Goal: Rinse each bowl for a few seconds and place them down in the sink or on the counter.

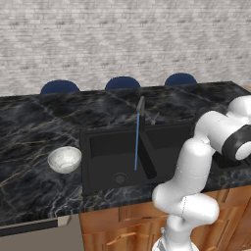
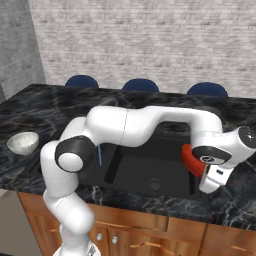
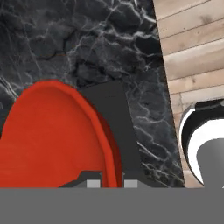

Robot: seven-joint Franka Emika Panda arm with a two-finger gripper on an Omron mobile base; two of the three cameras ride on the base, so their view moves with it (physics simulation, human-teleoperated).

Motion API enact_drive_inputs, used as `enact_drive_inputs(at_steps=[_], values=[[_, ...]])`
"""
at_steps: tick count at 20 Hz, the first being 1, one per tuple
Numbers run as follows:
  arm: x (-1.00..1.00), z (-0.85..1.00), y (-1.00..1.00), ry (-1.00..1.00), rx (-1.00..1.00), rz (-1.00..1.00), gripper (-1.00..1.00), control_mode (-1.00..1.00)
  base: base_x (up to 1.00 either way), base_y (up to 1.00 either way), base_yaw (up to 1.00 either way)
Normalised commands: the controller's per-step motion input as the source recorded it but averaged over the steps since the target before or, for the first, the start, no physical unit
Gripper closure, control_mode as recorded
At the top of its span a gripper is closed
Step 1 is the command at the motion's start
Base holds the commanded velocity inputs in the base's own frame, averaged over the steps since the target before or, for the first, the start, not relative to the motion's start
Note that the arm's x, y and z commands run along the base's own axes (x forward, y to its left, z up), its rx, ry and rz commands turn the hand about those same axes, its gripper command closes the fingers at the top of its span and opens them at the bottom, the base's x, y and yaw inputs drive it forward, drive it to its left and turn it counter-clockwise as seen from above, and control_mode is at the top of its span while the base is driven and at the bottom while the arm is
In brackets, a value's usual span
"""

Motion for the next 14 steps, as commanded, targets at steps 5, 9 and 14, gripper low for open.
enact_drive_inputs(at_steps=[5, 9, 14], values=[[0.02, 0.27, 0.30, -0.02, 0.00, 0.38, 1.00, -1.00, 0.00, 0.00, 0.00], [0.00, 0.09, 0.46, -0.08, 0.00, 0.37, 1.00, -1.00, 0.00, 0.00, 0.00], [0.01, 0.00, 0.55, -0.25, -0.02, 0.31, 1.00, -1.00, 0.00, 0.00, 0.00]])
